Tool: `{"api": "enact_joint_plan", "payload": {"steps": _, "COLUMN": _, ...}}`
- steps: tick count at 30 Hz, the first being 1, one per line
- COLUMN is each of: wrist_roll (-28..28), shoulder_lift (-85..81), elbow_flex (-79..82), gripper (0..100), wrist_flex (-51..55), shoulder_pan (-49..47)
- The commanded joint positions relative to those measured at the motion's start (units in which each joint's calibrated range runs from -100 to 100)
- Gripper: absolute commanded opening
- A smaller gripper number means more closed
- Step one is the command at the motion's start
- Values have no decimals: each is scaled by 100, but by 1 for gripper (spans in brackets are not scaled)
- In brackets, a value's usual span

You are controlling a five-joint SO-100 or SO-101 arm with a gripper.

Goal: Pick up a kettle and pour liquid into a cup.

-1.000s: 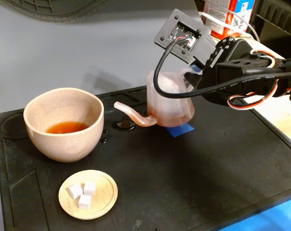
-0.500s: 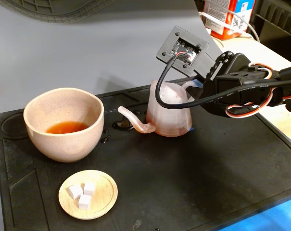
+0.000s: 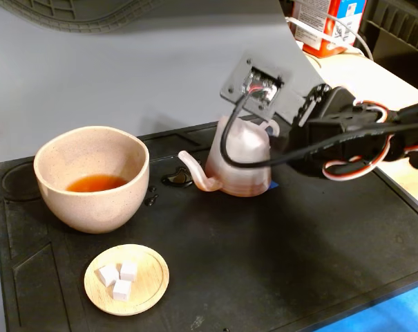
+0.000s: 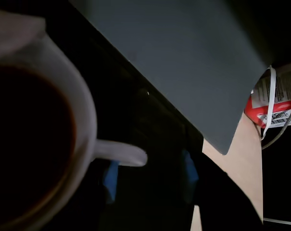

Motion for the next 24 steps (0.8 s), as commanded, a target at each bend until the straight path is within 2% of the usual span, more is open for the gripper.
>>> {"api": "enact_joint_plan", "payload": {"steps": 1, "wrist_roll": 3, "shoulder_lift": -160, "elbow_flex": -7, "gripper": 16, "wrist_flex": -44, "shoulder_pan": -181}}
{"api": "enact_joint_plan", "payload": {"steps": 4, "wrist_roll": -18, "shoulder_lift": -373, "elbow_flex": 265, "gripper": 16, "wrist_flex": -44, "shoulder_pan": -151}}
{"api": "enact_joint_plan", "payload": {"steps": 11, "wrist_roll": -34, "shoulder_lift": -2421, "elbow_flex": 2606, "gripper": 16, "wrist_flex": -44, "shoulder_pan": 116}}
{"api": "enact_joint_plan", "payload": {"steps": 16, "wrist_roll": -847, "shoulder_lift": -5467, "elbow_flex": 4430, "gripper": 1, "wrist_flex": -44, "shoulder_pan": 116}}
{"api": "enact_joint_plan", "payload": {"steps": 18, "wrist_roll": -1089, "shoulder_lift": -6303, "elbow_flex": 4847, "gripper": 1, "wrist_flex": -44, "shoulder_pan": 100}}
{"api": "enact_joint_plan", "payload": {"steps": 21, "wrist_roll": -1734, "shoulder_lift": -7754, "elbow_flex": 5592, "gripper": 1, "wrist_flex": -36, "shoulder_pan": 154}}
{"api": "enact_joint_plan", "payload": {"steps": 23, "wrist_roll": -1923, "shoulder_lift": -8342, "elbow_flex": 5973, "gripper": 1, "wrist_flex": -36, "shoulder_pan": 686}}
{"api": "enact_joint_plan", "payload": {"steps": 24, "wrist_roll": -2264, "shoulder_lift": -8624, "elbow_flex": 6163, "gripper": 1, "wrist_flex": -27, "shoulder_pan": 762}}
